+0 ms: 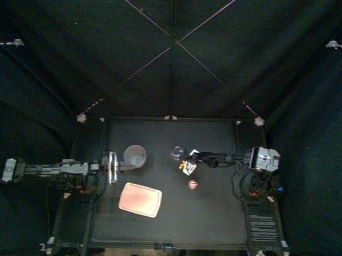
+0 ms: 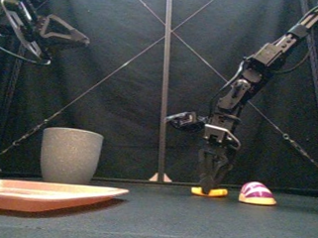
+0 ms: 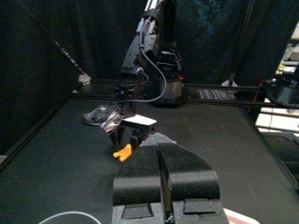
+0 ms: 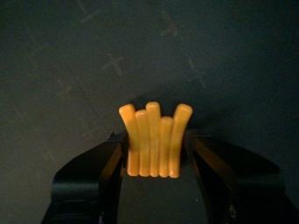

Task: Pick the fries then place it on the pink plate
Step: Place fries on the pink plate

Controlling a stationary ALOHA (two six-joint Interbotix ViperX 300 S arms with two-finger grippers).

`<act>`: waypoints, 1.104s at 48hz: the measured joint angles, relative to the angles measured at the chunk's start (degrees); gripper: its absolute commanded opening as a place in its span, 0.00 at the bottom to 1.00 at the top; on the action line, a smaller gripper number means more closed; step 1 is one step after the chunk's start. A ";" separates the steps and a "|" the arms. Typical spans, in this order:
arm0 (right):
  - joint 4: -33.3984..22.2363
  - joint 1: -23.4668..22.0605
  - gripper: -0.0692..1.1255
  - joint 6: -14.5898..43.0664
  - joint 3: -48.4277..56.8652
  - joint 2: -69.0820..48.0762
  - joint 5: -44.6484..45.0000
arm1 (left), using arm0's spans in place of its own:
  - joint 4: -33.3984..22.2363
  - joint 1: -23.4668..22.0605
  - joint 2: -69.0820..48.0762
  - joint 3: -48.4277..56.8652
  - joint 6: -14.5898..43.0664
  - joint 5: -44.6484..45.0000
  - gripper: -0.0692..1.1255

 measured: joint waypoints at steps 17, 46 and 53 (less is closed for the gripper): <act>0.53 3.78 0.51 0.35 -2.55 0.09 2.99 | 0.09 0.09 -0.26 0.00 0.00 0.00 0.07; 0.53 21.88 0.52 0.35 -26.81 10.46 3.08 | 0.00 2.55 -0.26 0.44 0.09 -0.09 0.07; 0.70 23.91 0.53 0.26 -33.05 15.82 2.64 | 0.00 4.22 -0.26 0.53 0.09 0.00 0.07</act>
